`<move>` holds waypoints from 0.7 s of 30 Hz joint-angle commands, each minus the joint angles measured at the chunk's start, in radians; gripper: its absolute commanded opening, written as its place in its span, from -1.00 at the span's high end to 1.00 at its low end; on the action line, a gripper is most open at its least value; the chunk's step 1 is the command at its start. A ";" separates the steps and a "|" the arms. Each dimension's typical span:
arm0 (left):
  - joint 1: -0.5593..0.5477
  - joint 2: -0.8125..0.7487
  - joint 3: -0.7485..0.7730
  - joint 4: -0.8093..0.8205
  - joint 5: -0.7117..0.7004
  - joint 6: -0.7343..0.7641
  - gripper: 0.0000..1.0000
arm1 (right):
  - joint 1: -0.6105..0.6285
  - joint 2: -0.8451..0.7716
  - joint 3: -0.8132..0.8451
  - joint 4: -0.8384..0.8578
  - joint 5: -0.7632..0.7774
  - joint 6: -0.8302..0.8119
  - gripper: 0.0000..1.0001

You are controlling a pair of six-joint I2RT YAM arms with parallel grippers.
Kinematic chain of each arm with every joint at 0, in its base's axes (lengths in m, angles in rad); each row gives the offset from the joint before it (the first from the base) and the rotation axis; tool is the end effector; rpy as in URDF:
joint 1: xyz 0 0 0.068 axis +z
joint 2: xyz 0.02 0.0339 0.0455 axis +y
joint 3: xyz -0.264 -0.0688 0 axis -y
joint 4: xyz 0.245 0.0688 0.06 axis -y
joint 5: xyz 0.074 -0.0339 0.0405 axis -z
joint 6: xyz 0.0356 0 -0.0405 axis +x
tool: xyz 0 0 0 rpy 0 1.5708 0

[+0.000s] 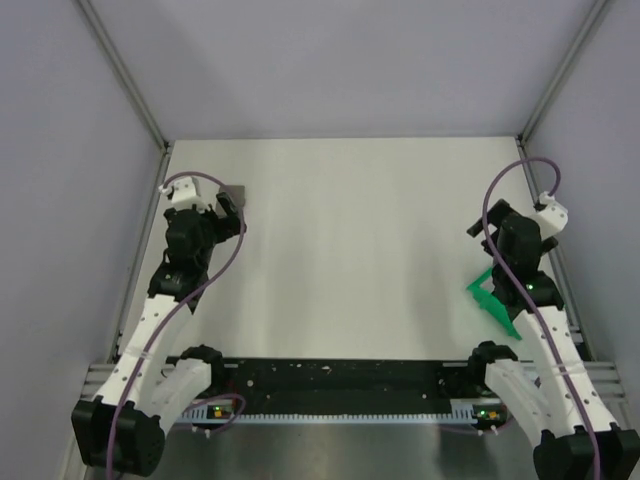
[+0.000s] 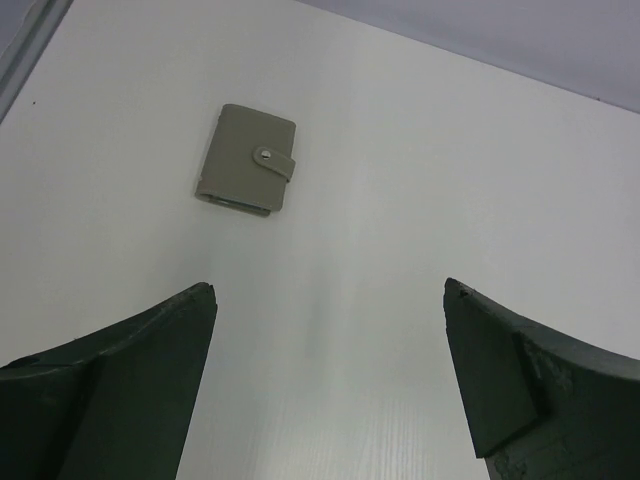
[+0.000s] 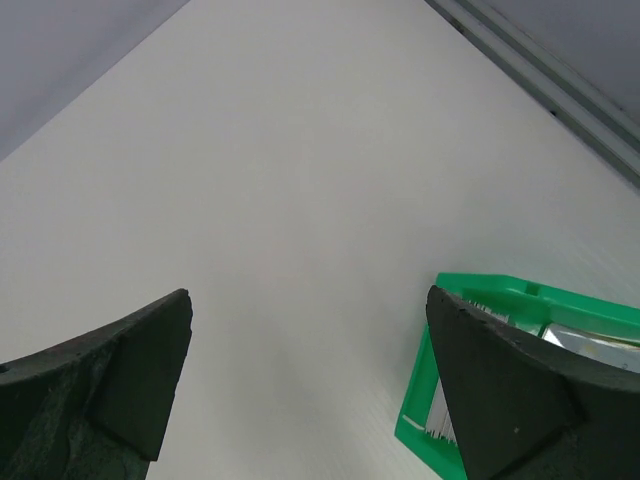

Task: Put the credit cards into the card holder
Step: Move the storage box to the center of the board.

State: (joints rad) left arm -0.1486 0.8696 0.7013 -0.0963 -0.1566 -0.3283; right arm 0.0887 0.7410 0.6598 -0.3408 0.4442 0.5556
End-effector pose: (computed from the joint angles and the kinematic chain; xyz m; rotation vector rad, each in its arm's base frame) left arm 0.2052 -0.0251 0.3048 -0.2741 1.8158 -0.1915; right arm 0.1718 -0.0001 0.2882 0.7206 1.8116 -0.0179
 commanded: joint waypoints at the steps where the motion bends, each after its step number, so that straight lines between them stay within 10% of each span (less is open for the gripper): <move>1: 0.000 0.002 0.030 -0.003 -0.084 -0.034 -0.97 | -0.004 -0.018 0.075 -0.112 0.106 0.050 -0.97; 21: 0.000 0.101 0.056 -0.005 0.152 -0.061 -0.97 | -0.440 -0.035 -0.006 -0.297 -0.054 0.101 -0.97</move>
State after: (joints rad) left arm -0.1486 0.9413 0.7277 -0.1642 -0.0883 -0.3943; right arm -0.3378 0.7341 0.6830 -0.6075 0.3656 0.6064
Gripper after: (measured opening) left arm 0.985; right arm 0.987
